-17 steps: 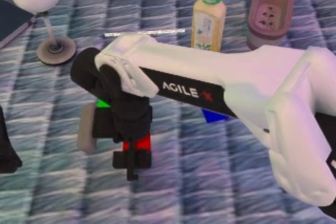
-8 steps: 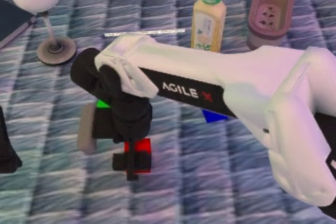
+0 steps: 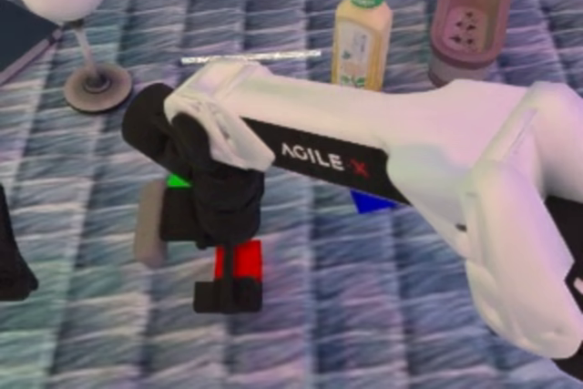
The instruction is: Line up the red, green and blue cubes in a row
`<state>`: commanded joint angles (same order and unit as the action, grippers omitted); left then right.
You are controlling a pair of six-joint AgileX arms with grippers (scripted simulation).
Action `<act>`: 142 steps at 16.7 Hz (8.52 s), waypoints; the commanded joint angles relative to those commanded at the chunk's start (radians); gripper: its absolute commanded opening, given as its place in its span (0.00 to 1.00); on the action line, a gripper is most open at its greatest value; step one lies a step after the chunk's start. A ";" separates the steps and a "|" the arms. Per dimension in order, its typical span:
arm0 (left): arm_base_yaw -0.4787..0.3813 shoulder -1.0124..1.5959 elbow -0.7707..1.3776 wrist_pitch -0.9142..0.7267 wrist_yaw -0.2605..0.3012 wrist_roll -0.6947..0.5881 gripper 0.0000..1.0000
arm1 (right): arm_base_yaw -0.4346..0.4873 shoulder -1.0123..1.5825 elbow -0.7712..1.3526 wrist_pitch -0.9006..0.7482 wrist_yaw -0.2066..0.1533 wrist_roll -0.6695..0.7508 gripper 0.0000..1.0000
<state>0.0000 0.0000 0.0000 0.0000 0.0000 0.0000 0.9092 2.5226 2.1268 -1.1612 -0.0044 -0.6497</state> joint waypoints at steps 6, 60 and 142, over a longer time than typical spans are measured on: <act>0.000 0.000 0.000 0.000 0.000 0.000 1.00 | -0.001 0.000 0.042 -0.042 0.000 0.000 1.00; -0.381 2.226 1.636 -0.974 0.003 -0.020 1.00 | -0.899 -2.523 -2.127 1.161 0.004 0.650 1.00; -0.809 2.249 1.634 -0.952 -0.001 -0.795 0.38 | -0.899 -2.523 -2.127 1.161 0.004 0.650 1.00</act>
<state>-0.8090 2.2492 1.6343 -0.9521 -0.0015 -0.7947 0.0100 0.0000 0.0000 0.0000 0.0000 0.0000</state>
